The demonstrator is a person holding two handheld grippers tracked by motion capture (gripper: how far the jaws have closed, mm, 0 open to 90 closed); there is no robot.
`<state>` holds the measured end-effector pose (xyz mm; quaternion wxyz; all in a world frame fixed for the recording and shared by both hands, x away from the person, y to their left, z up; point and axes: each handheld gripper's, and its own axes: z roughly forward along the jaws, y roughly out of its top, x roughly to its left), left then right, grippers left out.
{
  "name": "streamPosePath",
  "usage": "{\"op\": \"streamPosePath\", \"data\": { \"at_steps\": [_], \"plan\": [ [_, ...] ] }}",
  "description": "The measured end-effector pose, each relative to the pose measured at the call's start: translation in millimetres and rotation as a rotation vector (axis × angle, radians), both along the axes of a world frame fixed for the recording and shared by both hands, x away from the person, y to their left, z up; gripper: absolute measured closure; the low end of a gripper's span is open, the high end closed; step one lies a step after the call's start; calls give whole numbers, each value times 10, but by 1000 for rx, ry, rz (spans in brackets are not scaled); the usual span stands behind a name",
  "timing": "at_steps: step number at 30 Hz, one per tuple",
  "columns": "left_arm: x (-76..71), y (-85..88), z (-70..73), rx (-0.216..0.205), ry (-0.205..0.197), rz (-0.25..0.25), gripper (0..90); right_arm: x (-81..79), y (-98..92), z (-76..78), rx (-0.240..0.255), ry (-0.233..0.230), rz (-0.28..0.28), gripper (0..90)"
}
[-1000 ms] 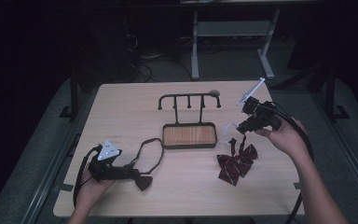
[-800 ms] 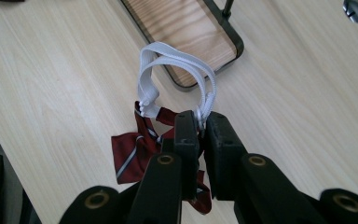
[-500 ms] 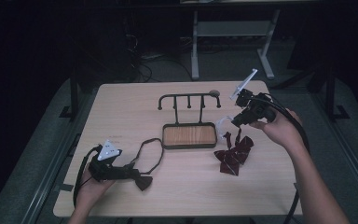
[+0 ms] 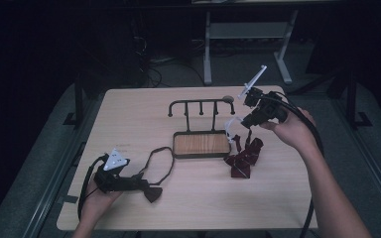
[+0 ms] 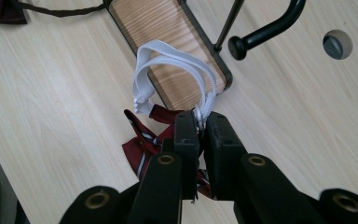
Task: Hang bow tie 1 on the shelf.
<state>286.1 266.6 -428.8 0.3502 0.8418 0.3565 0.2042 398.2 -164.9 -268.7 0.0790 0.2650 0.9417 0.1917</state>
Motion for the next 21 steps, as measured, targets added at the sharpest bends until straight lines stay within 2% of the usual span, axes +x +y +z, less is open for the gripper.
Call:
{"op": "streamPosePath", "data": {
  "at_steps": [21],
  "plan": [
    [-2,-8,0,-2,1,-4,296,247,15,108,-9,3,-46,832]
  ]
}}
